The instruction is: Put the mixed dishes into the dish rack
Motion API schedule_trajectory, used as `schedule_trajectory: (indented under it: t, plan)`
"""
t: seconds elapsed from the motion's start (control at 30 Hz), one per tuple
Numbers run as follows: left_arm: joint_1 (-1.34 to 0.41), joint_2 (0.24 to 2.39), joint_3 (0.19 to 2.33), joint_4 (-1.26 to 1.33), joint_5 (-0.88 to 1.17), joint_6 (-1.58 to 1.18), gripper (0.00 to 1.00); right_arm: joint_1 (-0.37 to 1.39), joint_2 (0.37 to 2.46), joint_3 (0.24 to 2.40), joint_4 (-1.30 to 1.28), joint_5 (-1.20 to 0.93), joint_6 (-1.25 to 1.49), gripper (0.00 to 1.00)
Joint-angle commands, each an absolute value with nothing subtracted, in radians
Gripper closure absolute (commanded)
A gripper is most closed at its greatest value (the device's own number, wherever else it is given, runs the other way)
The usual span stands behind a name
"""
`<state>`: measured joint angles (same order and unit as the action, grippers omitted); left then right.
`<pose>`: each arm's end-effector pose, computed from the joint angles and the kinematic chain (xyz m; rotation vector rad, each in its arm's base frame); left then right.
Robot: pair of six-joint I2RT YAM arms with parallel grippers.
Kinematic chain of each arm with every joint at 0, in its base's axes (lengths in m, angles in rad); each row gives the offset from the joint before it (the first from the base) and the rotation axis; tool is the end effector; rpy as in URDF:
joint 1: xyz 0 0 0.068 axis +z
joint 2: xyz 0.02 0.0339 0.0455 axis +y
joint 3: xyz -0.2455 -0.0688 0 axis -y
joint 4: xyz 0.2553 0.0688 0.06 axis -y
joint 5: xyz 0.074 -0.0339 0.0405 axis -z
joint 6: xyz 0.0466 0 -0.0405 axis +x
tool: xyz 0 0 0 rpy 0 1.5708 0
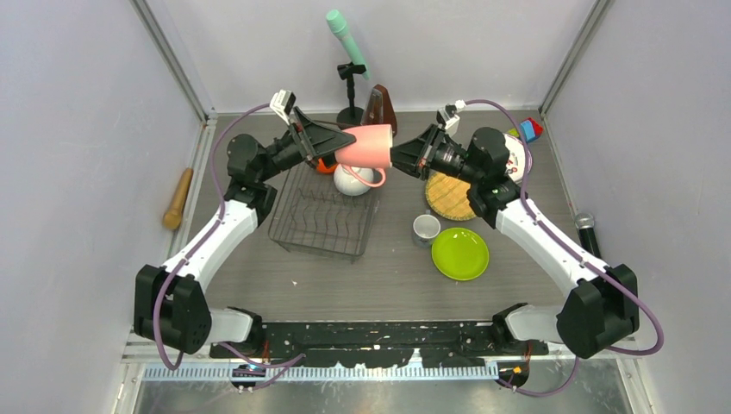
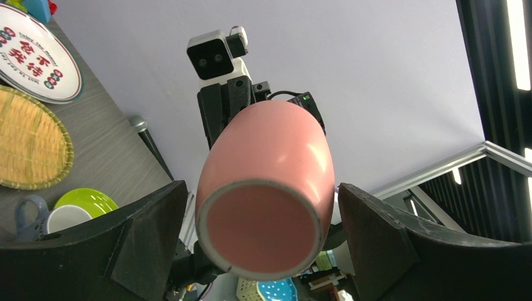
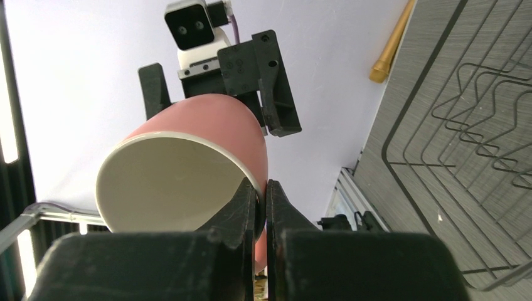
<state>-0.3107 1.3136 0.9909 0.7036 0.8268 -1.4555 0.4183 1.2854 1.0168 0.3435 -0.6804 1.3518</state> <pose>0.2910 -0.1295 0.3661 0.0044 1.6176 -1.9279 0.2831 0.1579 0.3474 0.1896 1.8472 1.8362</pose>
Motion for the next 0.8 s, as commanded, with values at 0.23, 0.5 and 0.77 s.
schedule_trajectory:
  t: [0.23, 0.5, 0.77]
  plan:
    - [-0.330, 1.304, 1.031, 0.649, 0.877, -1.430, 0.06, 0.440, 1.283, 1.095, 0.396, -0.683, 1.278, 1.00]
    - [-0.330, 1.271, 1.027, 0.599, 0.882, -1.392, 0.02, 0.429, 1.269, 1.100, 0.402, -0.683, 1.292, 1.00]
    - [-0.330, 1.273, 1.018, 0.680, 0.889, -1.444, 0.02, 0.414, 1.263, 1.081, 0.398, -0.689, 1.300, 1.00]
